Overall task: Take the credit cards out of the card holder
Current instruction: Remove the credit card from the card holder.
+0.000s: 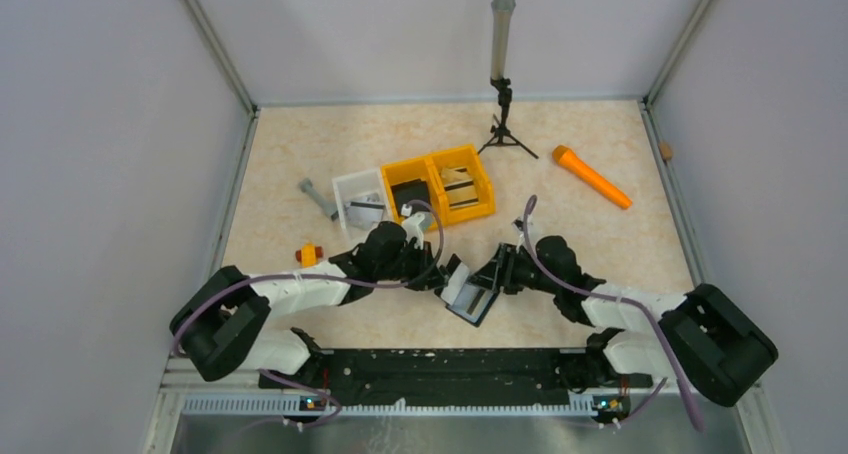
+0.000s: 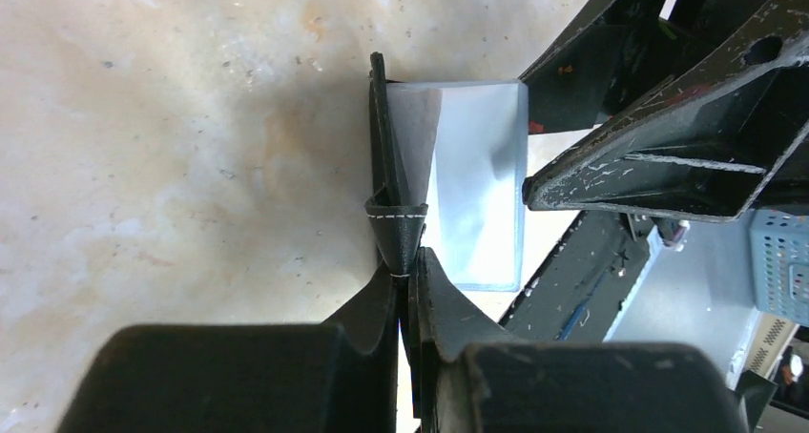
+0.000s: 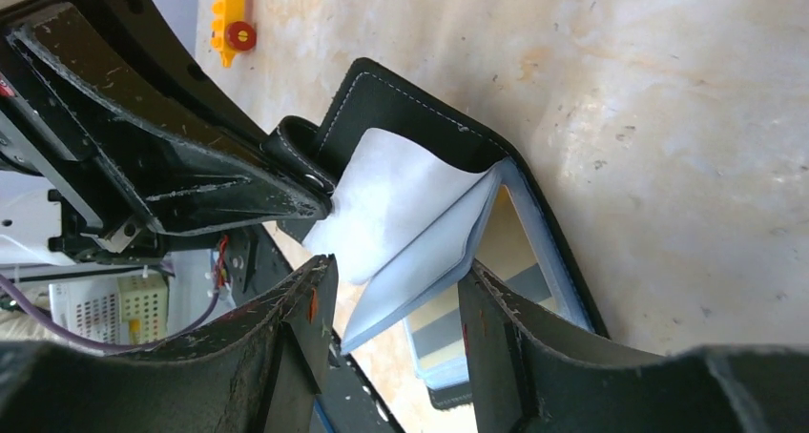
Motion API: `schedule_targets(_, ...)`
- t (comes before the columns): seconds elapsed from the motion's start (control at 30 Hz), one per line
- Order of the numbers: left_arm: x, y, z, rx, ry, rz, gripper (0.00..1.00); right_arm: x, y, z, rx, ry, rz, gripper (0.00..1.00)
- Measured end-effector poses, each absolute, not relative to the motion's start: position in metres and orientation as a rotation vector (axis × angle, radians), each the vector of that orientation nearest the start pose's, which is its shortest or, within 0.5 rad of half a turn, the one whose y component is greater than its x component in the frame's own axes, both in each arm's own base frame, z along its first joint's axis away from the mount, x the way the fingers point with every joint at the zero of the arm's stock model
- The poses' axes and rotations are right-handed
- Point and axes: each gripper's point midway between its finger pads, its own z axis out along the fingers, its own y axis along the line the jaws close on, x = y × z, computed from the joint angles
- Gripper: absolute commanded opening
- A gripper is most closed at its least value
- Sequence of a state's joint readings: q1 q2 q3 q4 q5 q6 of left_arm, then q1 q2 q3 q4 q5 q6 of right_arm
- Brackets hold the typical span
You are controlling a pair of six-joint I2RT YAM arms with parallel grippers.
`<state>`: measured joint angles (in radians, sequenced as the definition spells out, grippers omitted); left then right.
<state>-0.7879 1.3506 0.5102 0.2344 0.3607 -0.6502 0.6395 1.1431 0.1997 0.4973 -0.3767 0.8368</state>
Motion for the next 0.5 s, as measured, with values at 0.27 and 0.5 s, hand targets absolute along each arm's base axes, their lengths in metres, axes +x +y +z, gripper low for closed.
schedule_targets(0.27, 0.178, -0.287, 0.063, 0.371, 2.417, -1.056, 0.0, 0.189, 0.277, 0.076, -0.108, 2.229, 1.341, 0.52)
schedule_targets(0.5, 0.167, -0.272, 0.053, 0.334, 2.461, -1.02, 0.27, 0.201, 0.3, 0.086, -0.175, 2.215, 1.366, 0.47)
